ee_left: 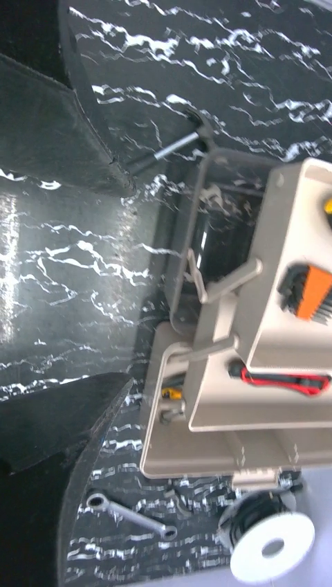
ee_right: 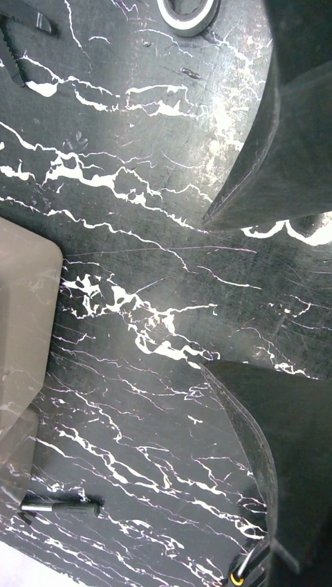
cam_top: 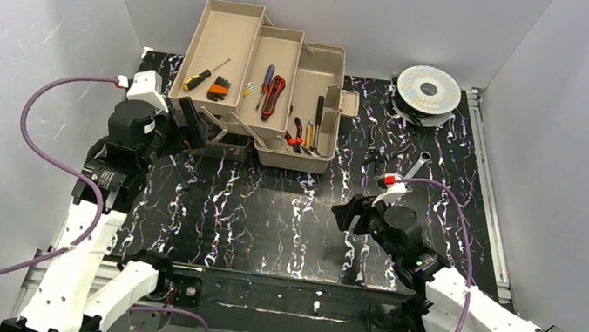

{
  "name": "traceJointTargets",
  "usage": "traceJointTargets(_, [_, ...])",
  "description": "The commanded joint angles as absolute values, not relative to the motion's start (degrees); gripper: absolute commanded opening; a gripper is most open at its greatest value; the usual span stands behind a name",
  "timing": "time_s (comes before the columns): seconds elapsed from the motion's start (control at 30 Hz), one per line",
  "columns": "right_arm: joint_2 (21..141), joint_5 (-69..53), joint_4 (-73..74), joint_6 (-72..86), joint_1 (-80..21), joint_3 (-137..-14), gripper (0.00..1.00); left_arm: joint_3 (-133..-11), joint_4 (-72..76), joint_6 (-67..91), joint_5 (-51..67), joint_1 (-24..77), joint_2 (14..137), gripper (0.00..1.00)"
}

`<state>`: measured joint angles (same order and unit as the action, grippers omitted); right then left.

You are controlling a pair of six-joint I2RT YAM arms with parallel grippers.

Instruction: Pack the tool kit

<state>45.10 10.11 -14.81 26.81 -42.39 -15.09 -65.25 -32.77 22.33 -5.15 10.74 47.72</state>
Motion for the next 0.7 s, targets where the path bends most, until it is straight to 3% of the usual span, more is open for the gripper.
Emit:
traceJointTargets(0.0, [46.2,9.7,-17.9,26.6,-42.4,-16.1,0.76,-63.1,-36.3,21.6,-12.5,10.8,45.6,0.98])
traceJointTargets(0.23, [46.5,9.6,-17.9,26.5,-42.4,-16.1,0.76,-59.6,-35.8,24.1,-14.8,10.8,43.2,1.0])
traceJointTargets(0.43, [46.8,9.2,-18.1,26.5,-42.4,-16.2,0.75,-43.1,-31.3,39.6,-12.6,10.8,37.9,1.0])
traceJointTargets(0.67, [47.3,8.0,-18.4,27.0,-42.4,-16.3,0.75,-36.0,-33.2,48.8,-23.0,10.4,42.0,1.0])
